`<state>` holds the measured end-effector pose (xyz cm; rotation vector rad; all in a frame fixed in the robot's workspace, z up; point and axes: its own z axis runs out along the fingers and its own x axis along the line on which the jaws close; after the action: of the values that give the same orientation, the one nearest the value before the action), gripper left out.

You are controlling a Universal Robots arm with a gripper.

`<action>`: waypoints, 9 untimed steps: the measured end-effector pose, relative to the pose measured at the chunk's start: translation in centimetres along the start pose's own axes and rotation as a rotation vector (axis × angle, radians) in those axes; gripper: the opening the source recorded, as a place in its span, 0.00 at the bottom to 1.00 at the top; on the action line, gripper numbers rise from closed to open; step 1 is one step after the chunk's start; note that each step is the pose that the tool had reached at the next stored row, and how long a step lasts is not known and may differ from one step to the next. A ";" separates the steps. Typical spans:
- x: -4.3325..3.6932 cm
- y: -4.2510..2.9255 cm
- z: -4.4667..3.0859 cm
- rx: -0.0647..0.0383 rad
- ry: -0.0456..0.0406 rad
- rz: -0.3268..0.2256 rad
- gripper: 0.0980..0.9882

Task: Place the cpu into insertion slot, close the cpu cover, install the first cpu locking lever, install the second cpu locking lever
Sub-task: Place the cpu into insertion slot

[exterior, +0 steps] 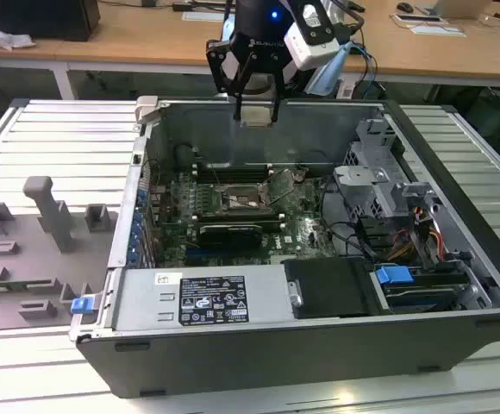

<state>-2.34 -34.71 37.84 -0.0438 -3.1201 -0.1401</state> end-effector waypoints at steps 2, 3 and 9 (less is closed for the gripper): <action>0.00 0.00 0.01 0.000 -0.0025 0.028 0.50; 0.00 0.00 0.01 -0.001 -0.0043 0.048 0.50; -0.01 -0.01 0.06 -0.002 -0.0137 0.153 0.50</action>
<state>-2.33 -34.71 37.78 -0.2844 -3.1143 -0.1406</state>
